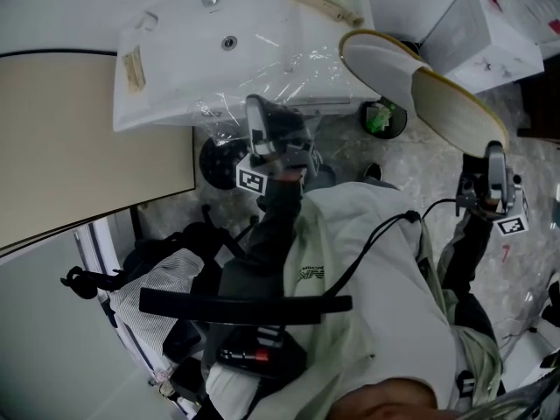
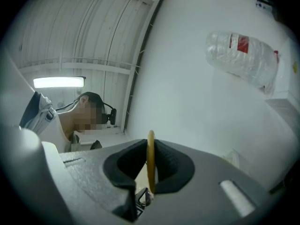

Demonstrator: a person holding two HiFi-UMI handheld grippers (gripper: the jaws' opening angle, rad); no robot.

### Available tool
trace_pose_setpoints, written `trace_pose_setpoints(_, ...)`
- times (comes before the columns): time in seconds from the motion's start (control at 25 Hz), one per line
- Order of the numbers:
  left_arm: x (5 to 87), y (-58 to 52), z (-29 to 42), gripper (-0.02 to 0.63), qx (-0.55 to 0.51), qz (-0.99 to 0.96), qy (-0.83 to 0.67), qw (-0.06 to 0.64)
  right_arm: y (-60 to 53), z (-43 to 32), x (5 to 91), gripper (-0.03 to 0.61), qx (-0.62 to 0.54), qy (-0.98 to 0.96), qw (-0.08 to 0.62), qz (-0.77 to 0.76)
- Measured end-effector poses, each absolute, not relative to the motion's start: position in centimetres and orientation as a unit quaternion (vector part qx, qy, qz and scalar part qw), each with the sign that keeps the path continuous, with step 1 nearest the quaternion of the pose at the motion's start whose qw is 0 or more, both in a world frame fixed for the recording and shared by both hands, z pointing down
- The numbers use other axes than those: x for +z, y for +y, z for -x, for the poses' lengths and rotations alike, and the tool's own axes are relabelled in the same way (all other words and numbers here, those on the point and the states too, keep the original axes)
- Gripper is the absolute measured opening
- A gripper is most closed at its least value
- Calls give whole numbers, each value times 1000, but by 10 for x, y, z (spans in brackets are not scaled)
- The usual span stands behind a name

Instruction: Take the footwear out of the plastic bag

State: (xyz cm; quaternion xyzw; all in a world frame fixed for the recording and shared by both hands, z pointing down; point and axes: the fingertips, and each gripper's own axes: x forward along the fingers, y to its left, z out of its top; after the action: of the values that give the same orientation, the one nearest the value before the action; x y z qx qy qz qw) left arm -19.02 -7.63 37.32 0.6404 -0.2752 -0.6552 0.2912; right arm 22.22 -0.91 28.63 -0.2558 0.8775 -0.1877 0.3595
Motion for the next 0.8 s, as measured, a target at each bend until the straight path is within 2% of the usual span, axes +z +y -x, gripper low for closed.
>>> trace_pose_setpoints(0.28, 375, -80, 173, -12, -647, -648, -260, 306, 3, -242, 247, 40, -143, 858, 423, 255)
trace_pose_setpoints(0.52, 370, -80, 140, -9, -646, -653, -217, 332, 0, -208, 232, 40, -160, 852, 460, 193)
trace_pose_setpoints(0.8, 352, -67, 111, 95, -656, -656, -157, 340, -14, -154, 248, 40, -227, 849, 460, 131)
